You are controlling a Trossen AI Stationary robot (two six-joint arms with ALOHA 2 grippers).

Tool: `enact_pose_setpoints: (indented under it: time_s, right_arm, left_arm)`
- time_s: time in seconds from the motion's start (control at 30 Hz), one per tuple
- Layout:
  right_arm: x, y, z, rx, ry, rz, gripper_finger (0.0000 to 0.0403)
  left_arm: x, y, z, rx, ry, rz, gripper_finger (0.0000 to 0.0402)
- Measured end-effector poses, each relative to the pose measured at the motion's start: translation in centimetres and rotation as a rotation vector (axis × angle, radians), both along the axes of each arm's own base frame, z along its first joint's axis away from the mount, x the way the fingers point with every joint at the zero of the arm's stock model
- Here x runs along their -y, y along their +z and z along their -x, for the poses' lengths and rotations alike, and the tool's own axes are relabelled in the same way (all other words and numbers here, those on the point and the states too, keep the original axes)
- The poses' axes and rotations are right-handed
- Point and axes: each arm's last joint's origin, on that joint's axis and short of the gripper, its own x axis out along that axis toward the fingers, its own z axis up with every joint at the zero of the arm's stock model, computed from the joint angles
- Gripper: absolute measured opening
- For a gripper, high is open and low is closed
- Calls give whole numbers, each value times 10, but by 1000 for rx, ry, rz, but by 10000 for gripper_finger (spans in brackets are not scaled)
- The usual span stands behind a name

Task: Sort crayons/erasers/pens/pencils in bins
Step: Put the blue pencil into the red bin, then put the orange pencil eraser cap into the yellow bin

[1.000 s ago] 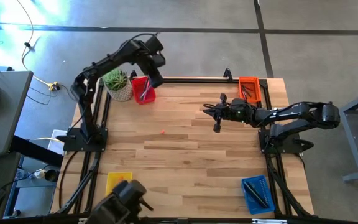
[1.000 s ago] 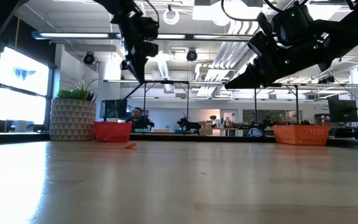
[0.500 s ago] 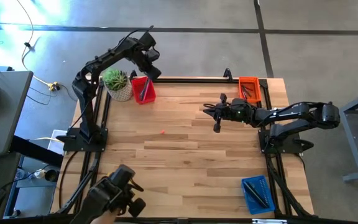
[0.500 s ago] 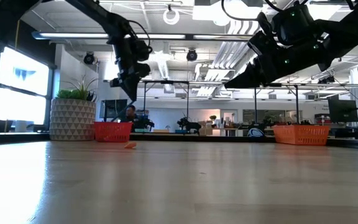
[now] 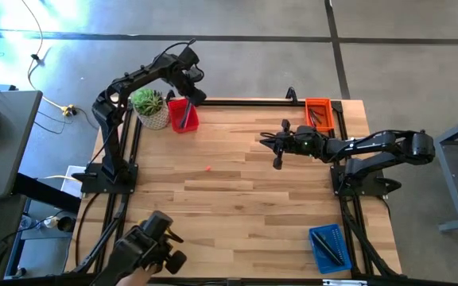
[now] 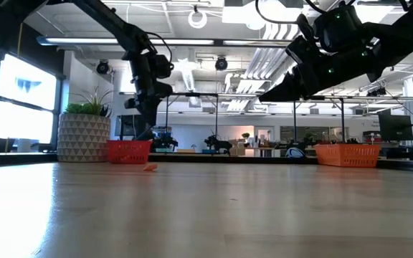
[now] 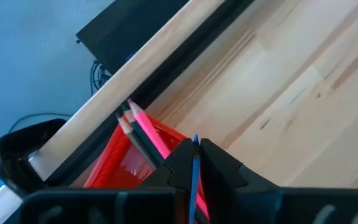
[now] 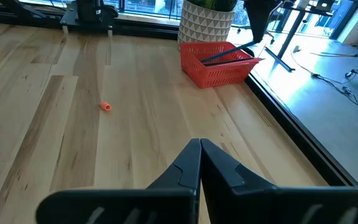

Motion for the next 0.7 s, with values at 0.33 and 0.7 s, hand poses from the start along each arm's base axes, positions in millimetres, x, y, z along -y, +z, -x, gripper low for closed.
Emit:
enact_pose_setpoints:
  time_s: [0.33,0.7]
  right_arm:
    - [0,0,0,2,-2,-7,0]
    - [0,0,0,1,-2,-5,0]
  left_arm:
    - [-1,1,3,-45,6,-31,74]
    - [46,43,-20,-73,-198,-125,49]
